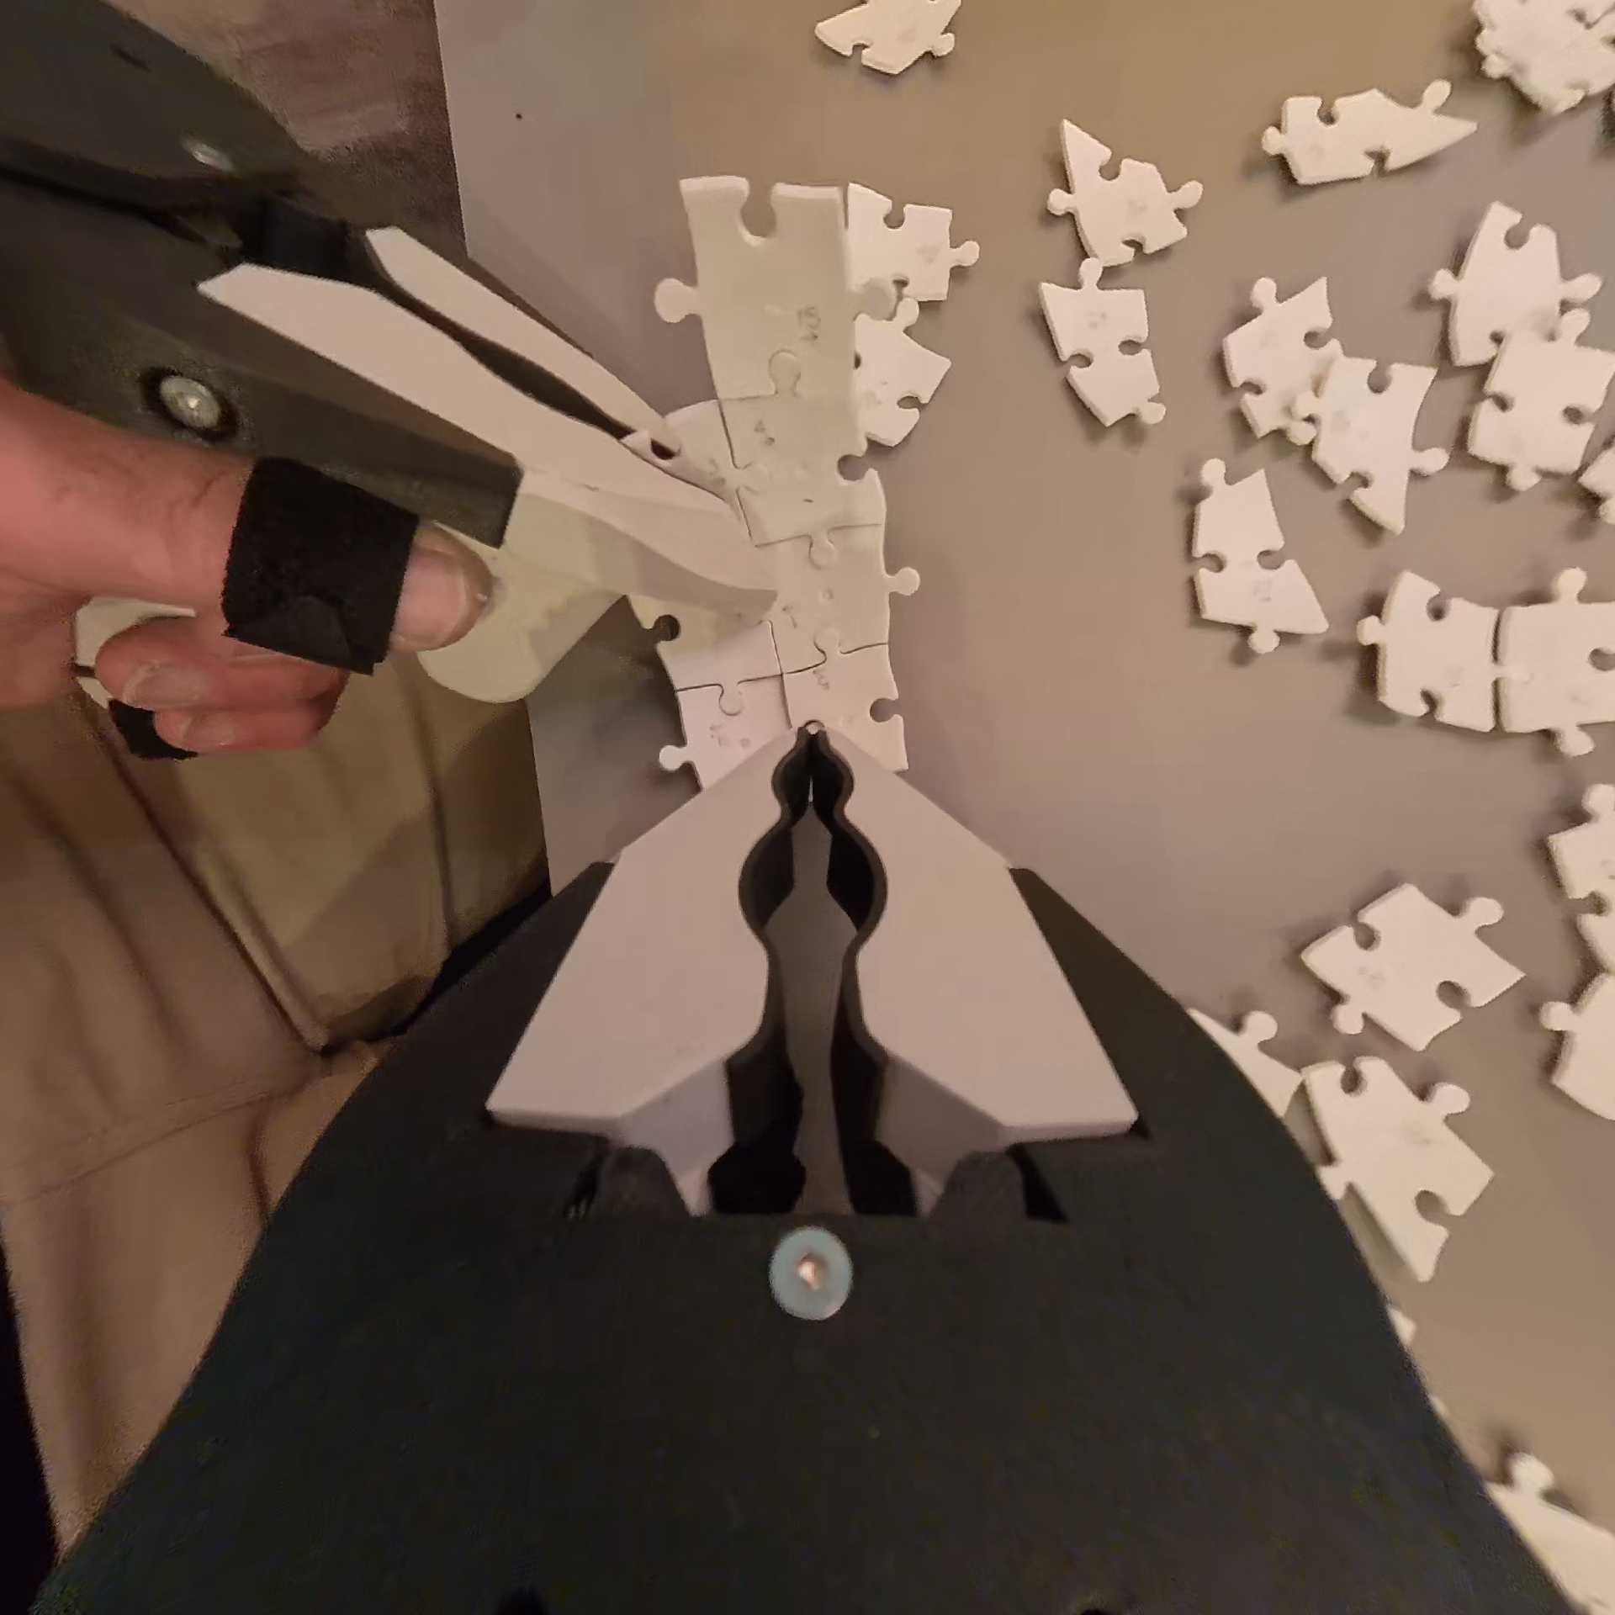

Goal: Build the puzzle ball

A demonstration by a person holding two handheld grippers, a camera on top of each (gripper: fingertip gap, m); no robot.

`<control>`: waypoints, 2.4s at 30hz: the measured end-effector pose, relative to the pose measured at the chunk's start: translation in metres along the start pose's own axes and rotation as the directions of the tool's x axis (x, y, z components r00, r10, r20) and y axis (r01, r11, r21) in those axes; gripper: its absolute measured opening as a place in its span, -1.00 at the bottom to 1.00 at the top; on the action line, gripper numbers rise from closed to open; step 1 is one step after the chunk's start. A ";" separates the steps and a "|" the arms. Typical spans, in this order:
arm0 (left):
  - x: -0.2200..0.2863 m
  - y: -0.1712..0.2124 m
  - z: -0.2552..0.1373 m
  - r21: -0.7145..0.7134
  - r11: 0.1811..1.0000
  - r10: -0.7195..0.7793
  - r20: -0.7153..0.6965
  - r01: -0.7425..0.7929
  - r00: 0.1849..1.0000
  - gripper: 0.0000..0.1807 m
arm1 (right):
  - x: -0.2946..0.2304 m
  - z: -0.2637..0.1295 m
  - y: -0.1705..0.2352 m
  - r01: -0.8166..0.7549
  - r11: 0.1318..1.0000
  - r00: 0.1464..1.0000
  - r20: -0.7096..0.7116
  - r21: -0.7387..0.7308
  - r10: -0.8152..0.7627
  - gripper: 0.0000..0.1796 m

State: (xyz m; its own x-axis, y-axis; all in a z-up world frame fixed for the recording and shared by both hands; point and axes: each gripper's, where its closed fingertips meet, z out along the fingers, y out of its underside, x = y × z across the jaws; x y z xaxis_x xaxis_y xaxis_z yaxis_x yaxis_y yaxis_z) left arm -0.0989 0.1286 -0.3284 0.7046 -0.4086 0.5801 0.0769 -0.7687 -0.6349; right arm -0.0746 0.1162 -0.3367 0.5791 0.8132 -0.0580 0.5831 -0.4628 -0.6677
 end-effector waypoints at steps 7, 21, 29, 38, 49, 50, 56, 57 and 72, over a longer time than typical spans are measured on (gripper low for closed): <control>0.003 -0.001 -0.003 0.007 1.000 -0.005 -0.014 0.005 1.000 -0.80 | 0.001 0.000 0.001 -0.152 0.988 0.985 0.089 0.010 0.150 -1.00; -0.009 0.000 -0.011 0.009 0.990 0.139 0.121 -0.141 0.983 -0.73 | 0.001 0.002 0.001 0.039 0.992 0.999 0.001 -0.123 -0.039 -1.00; 0.006 -0.021 -0.062 0.096 0.857 0.442 0.367 -0.506 0.819 -0.70 | 0.001 0.002 0.001 0.025 0.994 1.000 0.017 -0.110 -0.024 -1.00; 0.022 -0.005 0.004 -0.237 0.692 0.722 0.212 -0.682 0.659 -1.00 | 0.001 0.002 0.001 0.001 0.997 1.000 0.031 -0.083 0.002 -1.00; 0.004 0.008 0.013 -0.356 0.642 0.764 0.218 -0.679 0.608 -1.00 | 0.000 0.001 -0.002 -0.001 0.998 0.999 0.042 -0.067 0.004 -1.00; 0.003 0.009 0.014 -0.364 0.626 0.777 0.217 -0.689 0.591 -1.00 | 0.000 0.001 -0.002 0.005 0.998 0.999 0.033 -0.066 -0.003 -1.00; 0.003 0.010 0.014 -0.353 0.659 0.745 0.177 -0.665 0.644 -0.99 | 0.000 -0.003 -0.006 -0.010 0.998 0.999 0.048 -0.054 0.013 -1.00; 0.003 0.011 0.014 -0.349 0.663 0.741 0.175 -0.663 0.649 -0.99 | 0.003 -0.004 -0.007 -0.015 0.999 0.999 0.041 -0.050 0.017 -1.00; 0.010 0.003 0.006 -0.260 0.775 0.613 0.094 -0.575 0.784 -1.00 | -0.002 -0.010 -0.001 0.021 0.999 0.999 0.041 -0.044 -0.019 -1.00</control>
State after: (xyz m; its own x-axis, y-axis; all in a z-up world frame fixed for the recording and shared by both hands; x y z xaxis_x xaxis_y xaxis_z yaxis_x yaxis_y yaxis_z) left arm -0.0877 0.1252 -0.3278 0.6662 -0.7456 0.0171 -0.5292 -0.4888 -0.6935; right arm -0.0706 0.1117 -0.3283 0.5438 0.8358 -0.0759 0.6196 -0.4608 -0.6354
